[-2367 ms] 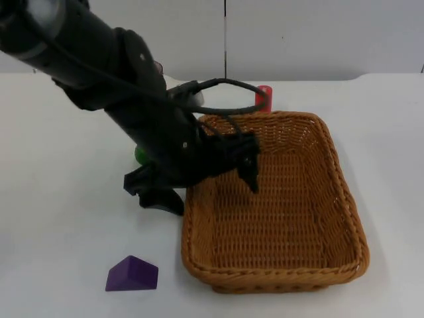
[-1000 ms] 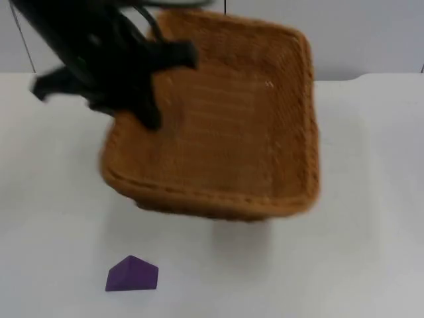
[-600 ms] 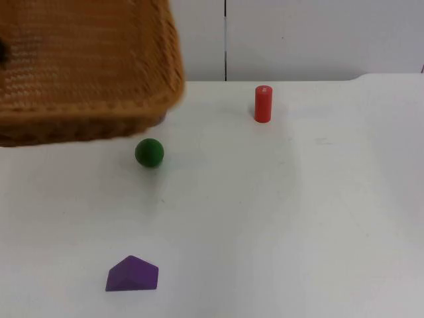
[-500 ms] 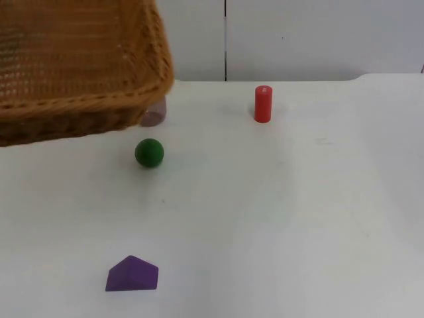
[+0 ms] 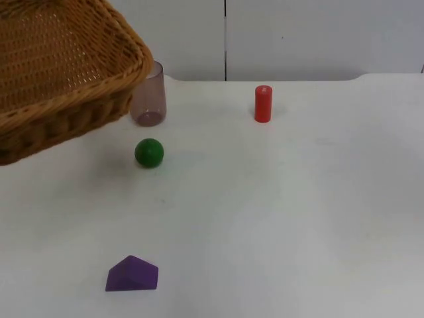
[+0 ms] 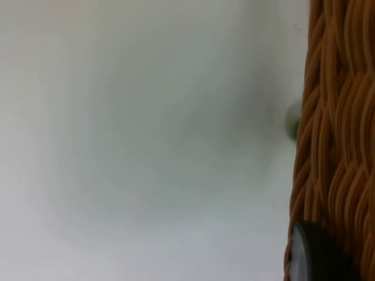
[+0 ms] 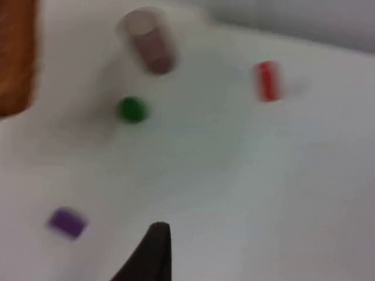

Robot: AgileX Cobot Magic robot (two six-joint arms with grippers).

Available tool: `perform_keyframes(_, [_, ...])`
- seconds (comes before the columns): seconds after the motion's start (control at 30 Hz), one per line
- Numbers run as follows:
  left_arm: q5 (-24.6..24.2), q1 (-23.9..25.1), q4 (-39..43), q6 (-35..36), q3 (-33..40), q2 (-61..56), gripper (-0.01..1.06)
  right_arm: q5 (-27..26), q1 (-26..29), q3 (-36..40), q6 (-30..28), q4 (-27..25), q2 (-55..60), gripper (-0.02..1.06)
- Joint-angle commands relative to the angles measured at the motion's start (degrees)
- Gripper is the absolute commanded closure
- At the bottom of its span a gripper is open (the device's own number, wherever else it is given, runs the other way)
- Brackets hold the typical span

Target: Pick up the basket with the left hand and place the triangular block into the basket with the right hand.

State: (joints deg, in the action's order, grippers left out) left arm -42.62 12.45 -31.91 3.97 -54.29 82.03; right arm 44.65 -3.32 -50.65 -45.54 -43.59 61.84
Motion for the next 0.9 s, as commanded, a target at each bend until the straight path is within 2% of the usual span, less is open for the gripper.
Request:
perform_keyframes(0.0, [1.8, 0.3, -1.7, 0.9, 0.0, -0.9, 1.05, 1.5, -2.1, -0.3, -7.2, -5.3, 2.7, 0.00])
perform_keyframes(0.07, [2.4, 0.3, -1.4, 0.9, 0.0, -0.8, 1.05, -0.9, -10.1, -1.1, -10.5, -2.6, 7.7, 0.00])
perform_keyframes(0.13, [2.6, 0.3, -1.4, 0.9, 0.0, -0.8, 1.05, -4.2, -17.0, -3.0, -10.9, 3.4, 12.8, 0.00])
perform_keyframes(0.17, [2.7, 0.3, -1.4, 0.9, 0.0, -0.8, 1.05, -6.8, -22.5, -4.8, -10.9, 8.1, 17.2, 0.00])
perform_keyframes(0.23, [2.7, 0.3, -1.4, 0.9, 0.0, -0.8, 1.05, -7.6, -23.9, -5.5, -10.9, 9.1, 18.2, 0.00])
perform_keyframes(0.3, [2.7, 0.3, -1.4, 0.9, 0.0, -0.8, 1.05, -8.7, -28.5, -9.5, -10.9, 10.2, 26.1, 0.00])
perform_keyframes(0.4, [2.7, 0.3, -1.4, 0.9, 0.0, -0.8, 1.05, -7.0, -30.2, -12.8, -11.0, 10.2, 32.5, 0.00])
perform_keyframes(0.53, [2.7, 0.3, -1.5, 0.9, 0.0, -0.8, 1.05, -4.5, -32.1, -17.0, -14.6, 9.5, 41.0, 0.00])
perform_keyframes(0.6, [2.6, 0.3, -1.5, 0.9, 0.0, -0.8, 1.05, -4.5, -33.4, -18.6, -18.9, 8.3, 45.4, 0.00])
perform_keyframes(0.67, [2.6, 0.3, -1.5, 0.9, 0.0, -0.8, 1.05, -6.5, -34.8, -19.2, -23.0, 7.0, 48.9, 0.00])
perform_keyframes(0.7, [2.6, 0.3, -1.5, 0.9, 0.0, -0.8, 1.05, -6.5, -34.8, -19.2, -23.0, 7.0, 48.9, 0.00])
perform_keyframes(0.8, [2.8, 0.3, -1.5, 1.0, 0.0, -0.8, 1.05, -13.1, -37.1, -19.2, -26.8, 7.2, 53.4, 0.00])
perform_keyframes(0.87, [3.1, 0.3, -1.5, 1.3, 0.0, -0.8, 1.05, -14.6, -37.6, -19.2, -28.0, 7.2, 54.1, 0.00])
